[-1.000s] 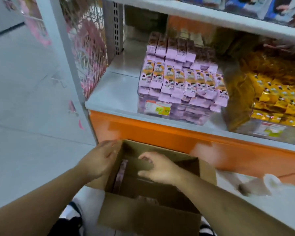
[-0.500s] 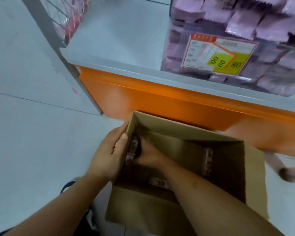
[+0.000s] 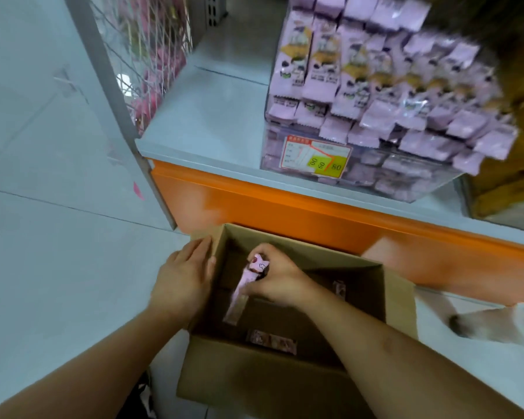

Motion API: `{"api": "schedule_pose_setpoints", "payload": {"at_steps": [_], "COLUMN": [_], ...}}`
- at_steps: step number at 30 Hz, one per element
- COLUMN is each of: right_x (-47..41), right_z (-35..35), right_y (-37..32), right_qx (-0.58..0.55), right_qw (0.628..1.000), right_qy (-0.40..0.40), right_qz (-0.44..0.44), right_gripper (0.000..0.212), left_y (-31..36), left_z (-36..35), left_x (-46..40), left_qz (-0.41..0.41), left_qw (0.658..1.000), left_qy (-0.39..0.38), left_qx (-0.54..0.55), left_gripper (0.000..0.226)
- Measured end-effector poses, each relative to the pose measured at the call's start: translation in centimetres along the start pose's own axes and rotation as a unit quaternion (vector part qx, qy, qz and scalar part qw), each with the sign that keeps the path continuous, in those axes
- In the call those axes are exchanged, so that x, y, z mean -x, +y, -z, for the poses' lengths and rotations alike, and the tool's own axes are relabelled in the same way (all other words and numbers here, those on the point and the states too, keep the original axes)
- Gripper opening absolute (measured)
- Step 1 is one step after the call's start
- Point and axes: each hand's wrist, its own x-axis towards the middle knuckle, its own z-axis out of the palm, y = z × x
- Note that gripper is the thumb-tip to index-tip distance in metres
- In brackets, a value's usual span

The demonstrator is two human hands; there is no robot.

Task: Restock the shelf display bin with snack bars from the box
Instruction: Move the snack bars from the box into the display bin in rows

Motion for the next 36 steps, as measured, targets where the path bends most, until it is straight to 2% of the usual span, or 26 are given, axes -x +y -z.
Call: {"api": "schedule_pose_setpoints", "payload": {"at_steps": [2,5,8,11,14,16,18,20,24,27,33,36], "right_x": [2.5,6.7,11.5,16.4,20.4,22.6,24.3,25.2,25.2,25.0,24.2,24.6], "right_z": [2.9,6.2,8.5,10.0,11.3,12.4,13.6,14.5,15.4,15.9,15.7,16.0], "right_y": [-2.9,-7.5,-11.6,-14.8,-16.9,-17.7,-17.9,-17.8,-17.1,-16.8,-17.2,-17.2], "right_qx": [0.018,0.026,-0.005,-0.032,-0.110,-0.168,-0.222,-0.256,-0.284,-0.277,-0.191,-0.067], "right_qw": [1.000,0.999,0.995,0.986,0.972,0.956,0.939,0.931,0.921,0.922,0.939,0.938], "right_qy": [0.007,0.021,0.054,0.108,0.138,0.151,0.151,0.139,0.161,0.168,0.198,0.256], "right_qz": [0.011,0.041,0.079,0.121,0.155,0.189,0.214,0.221,0.213,0.212,0.204,0.224], "right_gripper": [0.052,0.053,0.051,0.052,0.058,0.037,0.018,0.021,0.042,0.038,0.037,0.048], "left_y": [2.2,6.8,10.7,14.1,17.1,18.5,19.6,20.1,20.4,20.9,21.8,22.0], "left_z": [2.8,8.4,13.3,17.1,19.9,21.7,23.5,24.5,24.1,23.5,22.6,22.2], "left_x": [0.3,1.6,3.8,6.8,9.7,11.4,12.9,13.4,12.7,12.3,11.6,11.4], "left_qz": [-0.030,-0.046,-0.102,-0.161,-0.228,-0.216,-0.170,-0.135,-0.116,-0.120,-0.122,-0.111], "left_qw": [0.999,0.984,0.971,0.965,0.960,0.948,0.921,0.895,0.886,0.874,0.869,0.867], "left_qy": [-0.007,-0.154,-0.198,-0.180,-0.090,-0.102,-0.158,-0.188,-0.191,-0.216,-0.222,-0.202], "left_qx": [0.011,0.080,0.088,0.103,0.132,0.213,0.313,0.381,0.407,0.418,0.426,0.441], "left_gripper": [0.038,0.032,0.033,0.034,0.017,0.015,0.018,0.020,0.017,0.012,0.022,0.024]}}
